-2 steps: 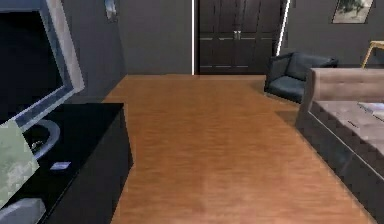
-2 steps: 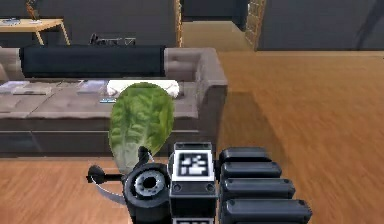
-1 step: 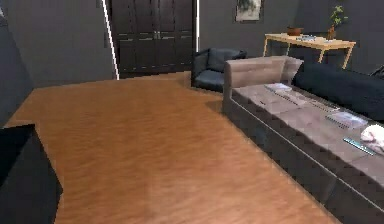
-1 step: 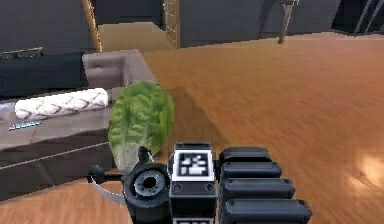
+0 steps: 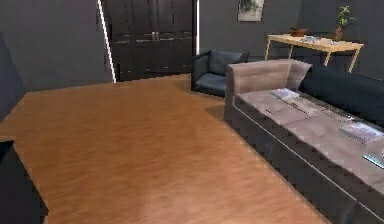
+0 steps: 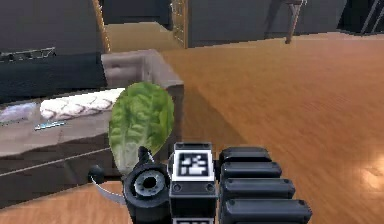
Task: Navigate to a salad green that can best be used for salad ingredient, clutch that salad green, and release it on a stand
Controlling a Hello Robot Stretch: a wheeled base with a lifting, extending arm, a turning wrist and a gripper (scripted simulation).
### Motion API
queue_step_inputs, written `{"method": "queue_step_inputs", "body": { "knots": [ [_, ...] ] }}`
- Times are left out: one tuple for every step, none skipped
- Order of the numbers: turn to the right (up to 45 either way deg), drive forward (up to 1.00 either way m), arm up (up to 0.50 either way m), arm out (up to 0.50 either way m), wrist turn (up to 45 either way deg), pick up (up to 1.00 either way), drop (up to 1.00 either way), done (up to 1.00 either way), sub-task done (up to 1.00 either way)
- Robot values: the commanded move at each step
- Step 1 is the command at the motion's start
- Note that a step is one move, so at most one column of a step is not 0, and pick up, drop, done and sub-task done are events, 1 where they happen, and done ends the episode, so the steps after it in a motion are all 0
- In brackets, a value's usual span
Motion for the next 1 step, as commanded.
{"method": "queue_step_inputs", "body": {
  "knots": [
    [-21.0, 0.00, 0.00, 0.00, 0.0, 0.00, 0.00, 0.00, 0.00]
  ]
}}
